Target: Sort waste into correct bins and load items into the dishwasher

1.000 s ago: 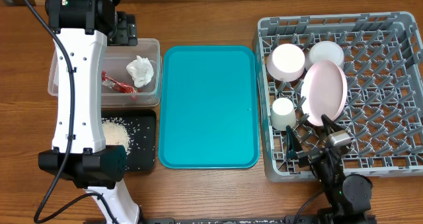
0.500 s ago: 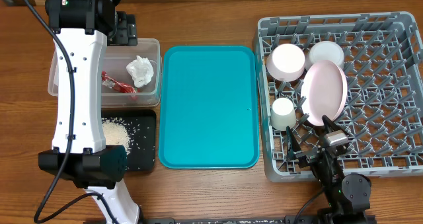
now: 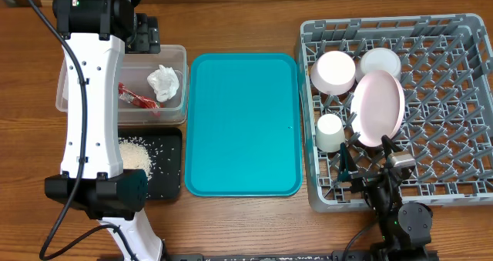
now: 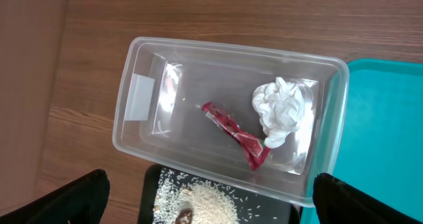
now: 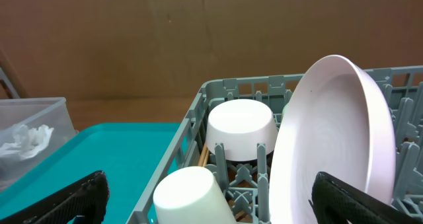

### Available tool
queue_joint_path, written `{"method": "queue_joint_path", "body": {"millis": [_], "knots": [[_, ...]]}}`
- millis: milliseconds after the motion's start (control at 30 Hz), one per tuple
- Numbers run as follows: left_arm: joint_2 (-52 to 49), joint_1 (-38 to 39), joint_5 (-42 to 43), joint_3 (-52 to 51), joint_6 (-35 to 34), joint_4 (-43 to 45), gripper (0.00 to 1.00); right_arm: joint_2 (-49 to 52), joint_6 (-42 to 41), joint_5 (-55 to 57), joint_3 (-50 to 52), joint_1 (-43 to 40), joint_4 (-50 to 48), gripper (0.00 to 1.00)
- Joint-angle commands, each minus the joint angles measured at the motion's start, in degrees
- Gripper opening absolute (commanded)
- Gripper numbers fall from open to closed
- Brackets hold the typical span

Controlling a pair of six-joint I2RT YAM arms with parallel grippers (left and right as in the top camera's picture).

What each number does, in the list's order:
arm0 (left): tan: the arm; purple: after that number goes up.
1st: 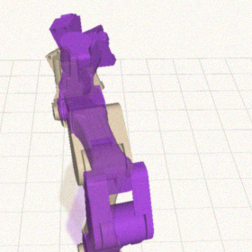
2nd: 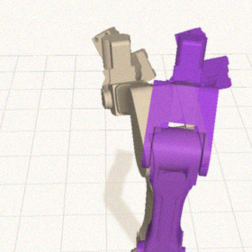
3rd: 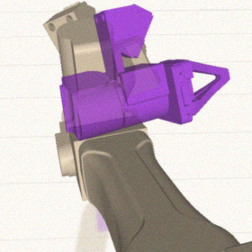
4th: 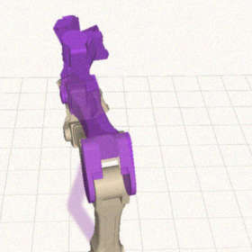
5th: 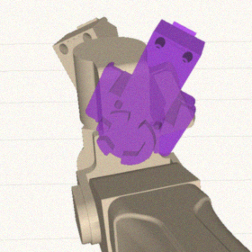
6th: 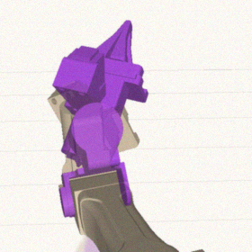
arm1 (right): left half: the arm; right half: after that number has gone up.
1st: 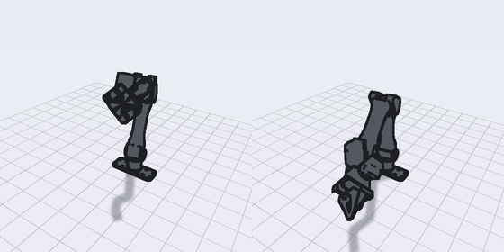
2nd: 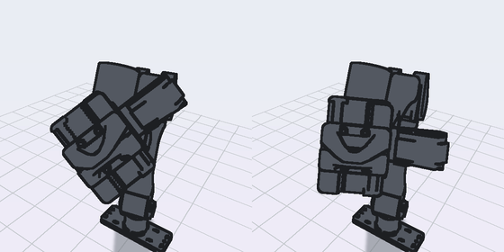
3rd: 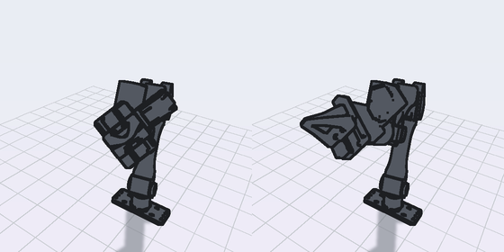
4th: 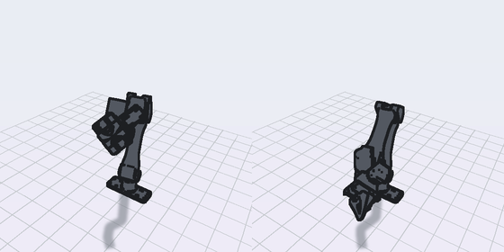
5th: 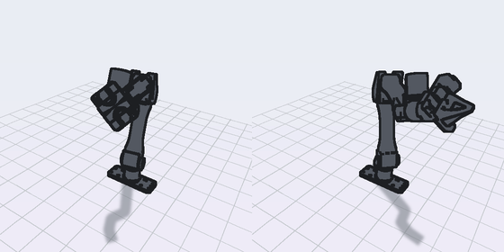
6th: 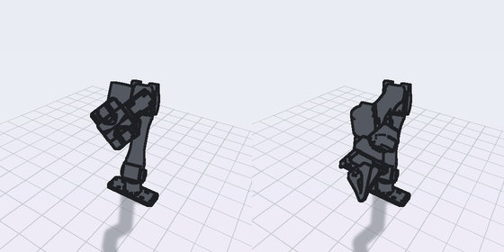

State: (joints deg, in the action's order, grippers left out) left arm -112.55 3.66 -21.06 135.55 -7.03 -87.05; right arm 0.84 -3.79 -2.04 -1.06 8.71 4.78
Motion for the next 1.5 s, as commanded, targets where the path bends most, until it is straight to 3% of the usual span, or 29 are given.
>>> {"method": "queue_joint_path", "body": {"millis": [0, 933, 1467], "knots": [[0.9, 0.1, 0.0, 1.2, 0.6, 0.1, 1.0, -0.7, -0.8, 0.9, 0.6, 0.2, -0.1, 1.0], [1.6, 0.1, 0.1, 1.2, 0.6, 0.1, 1.0, -0.7, -0.8, 0.9, 0.6, 0.2, -0.1, 1.0], [23.6, 0.1, 0.1, 1.2, 0.6, 0.1, 1.0, -0.7, -0.8, 0.9, 0.6, 0.2, -0.1, 1.0]]}}
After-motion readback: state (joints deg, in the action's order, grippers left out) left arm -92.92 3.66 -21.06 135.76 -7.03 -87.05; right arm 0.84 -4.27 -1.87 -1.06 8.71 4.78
